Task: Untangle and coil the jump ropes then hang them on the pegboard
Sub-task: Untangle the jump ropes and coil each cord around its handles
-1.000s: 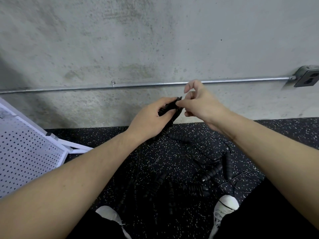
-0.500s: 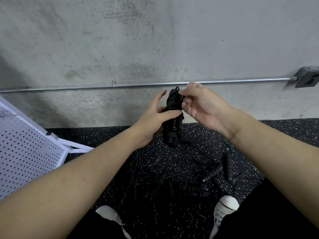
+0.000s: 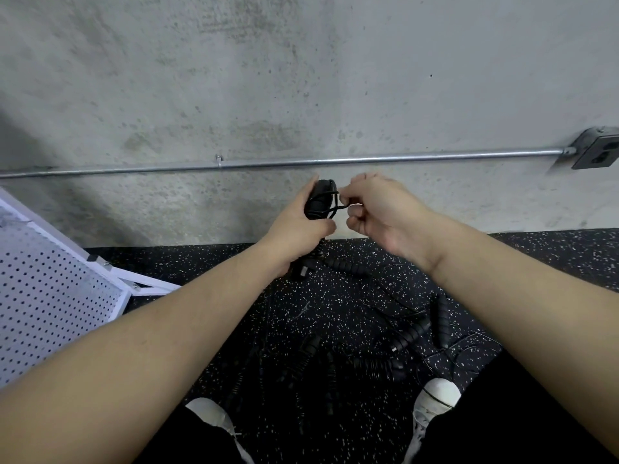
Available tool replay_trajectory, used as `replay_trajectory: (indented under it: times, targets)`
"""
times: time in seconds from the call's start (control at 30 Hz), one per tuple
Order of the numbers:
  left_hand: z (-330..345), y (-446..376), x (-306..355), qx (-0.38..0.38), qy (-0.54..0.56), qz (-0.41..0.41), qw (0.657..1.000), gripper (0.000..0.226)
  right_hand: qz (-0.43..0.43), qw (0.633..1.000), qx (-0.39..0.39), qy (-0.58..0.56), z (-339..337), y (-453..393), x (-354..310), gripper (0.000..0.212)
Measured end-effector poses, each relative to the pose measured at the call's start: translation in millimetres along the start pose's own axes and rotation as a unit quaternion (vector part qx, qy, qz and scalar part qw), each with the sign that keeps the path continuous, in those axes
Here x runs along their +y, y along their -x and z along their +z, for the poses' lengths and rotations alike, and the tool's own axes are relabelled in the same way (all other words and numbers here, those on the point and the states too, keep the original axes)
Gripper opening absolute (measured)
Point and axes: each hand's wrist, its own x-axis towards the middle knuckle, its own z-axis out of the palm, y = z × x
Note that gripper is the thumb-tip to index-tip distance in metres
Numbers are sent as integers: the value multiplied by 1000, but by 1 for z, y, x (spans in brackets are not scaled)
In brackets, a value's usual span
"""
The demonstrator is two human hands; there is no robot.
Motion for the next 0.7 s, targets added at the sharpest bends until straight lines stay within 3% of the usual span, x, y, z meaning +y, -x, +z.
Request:
replay_trajectory:
  times: [0.13,0.23,0.4,0.47,0.53,0.6,0.7]
  targets:
    - [-3,-3,1,17,-161,10,987,96,-13,998,19,52,9,2,8,29]
    - [-4,-3,1,39,-282,14,959,95,19,999,-22,13,5,1,10,30]
    - [-4,-3,-5,63,-342,57,936,97,32,997,-67,30,-3,-3,8,33]
    - [-4,-3,-6,43,-243,92,965,103,27,997,-74,-1,-7,-5,2,32]
    - [-1,-2,-5,3,-61,114,992,105,15,996,-79,-39,-11,-7,-5,34]
    - [-2,1,-3,-15,87,62,994,100,0,995,-83,-59,-15,-8,-11,36]
    - [-4,6,1,-36,239,-12,970,60,-12,991,-114,-75,-19,-8,-15,39]
